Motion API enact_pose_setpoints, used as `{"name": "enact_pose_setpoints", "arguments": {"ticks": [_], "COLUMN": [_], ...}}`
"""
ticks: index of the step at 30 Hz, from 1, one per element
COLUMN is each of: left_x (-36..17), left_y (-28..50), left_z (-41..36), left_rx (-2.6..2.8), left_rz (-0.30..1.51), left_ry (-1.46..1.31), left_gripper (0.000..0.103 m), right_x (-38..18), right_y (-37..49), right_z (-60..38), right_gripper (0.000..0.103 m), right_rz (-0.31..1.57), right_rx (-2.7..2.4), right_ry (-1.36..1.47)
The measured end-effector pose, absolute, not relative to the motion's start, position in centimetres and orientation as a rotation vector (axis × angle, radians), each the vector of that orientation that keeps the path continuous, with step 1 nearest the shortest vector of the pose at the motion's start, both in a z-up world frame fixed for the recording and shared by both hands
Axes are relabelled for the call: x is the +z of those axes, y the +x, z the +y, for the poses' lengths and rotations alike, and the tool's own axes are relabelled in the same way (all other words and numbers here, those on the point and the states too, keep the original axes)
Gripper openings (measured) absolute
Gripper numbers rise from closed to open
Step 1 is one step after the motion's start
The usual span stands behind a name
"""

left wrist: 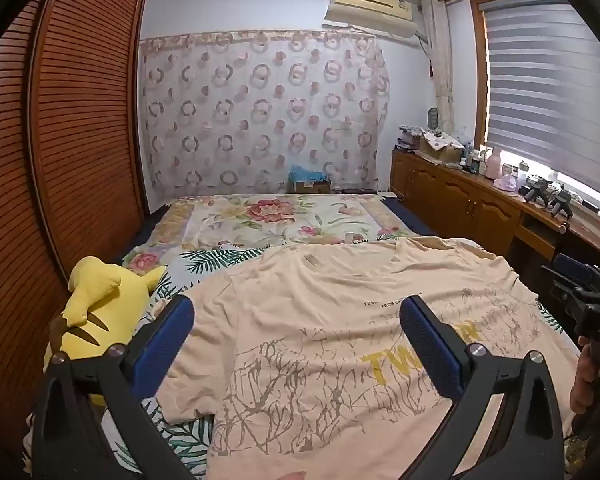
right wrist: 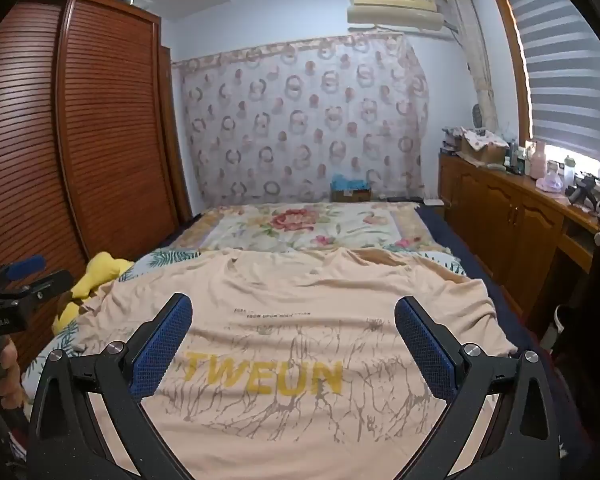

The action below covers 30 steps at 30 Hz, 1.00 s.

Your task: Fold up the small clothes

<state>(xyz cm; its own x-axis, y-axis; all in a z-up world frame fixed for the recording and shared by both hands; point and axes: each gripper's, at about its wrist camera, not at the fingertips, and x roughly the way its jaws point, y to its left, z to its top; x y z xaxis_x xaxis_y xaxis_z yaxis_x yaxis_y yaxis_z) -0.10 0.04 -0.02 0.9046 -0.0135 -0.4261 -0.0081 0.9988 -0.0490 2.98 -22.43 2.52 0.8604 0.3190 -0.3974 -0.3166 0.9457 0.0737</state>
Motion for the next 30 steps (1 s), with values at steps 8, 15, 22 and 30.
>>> {"name": "enact_pose_setpoints", "arguments": {"ticks": [8, 15, 22, 30], "left_x": [0.0, 0.6, 0.5, 0.5], "left_y": [-0.1, -0.5, -0.5, -0.5], "left_z": [0.8, 1.0, 0.8, 0.8], "left_rx": [0.006, 0.008, 0.01, 0.011], "left_rz": [0.441, 0.434, 0.434, 0.434], "left_ry": [-0.047, -0.04, -0.038, -0.037], "left_gripper": [0.103, 0.103, 0.103, 0.103], "right_x": [2.5, 2.5, 2.5, 2.5], "right_y": [3.0, 3.1, 3.0, 3.0], "right_z": [-22.7, -22.5, -22.4, -22.4], "right_gripper": [0.103, 0.103, 0.103, 0.103], "right_rz": [0.424, 0.429, 0.429, 0.428], "right_rx": [0.333, 0.332, 0.333, 0.332], "right_ry": [0.005, 0.001, 0.0, -0.001]}}
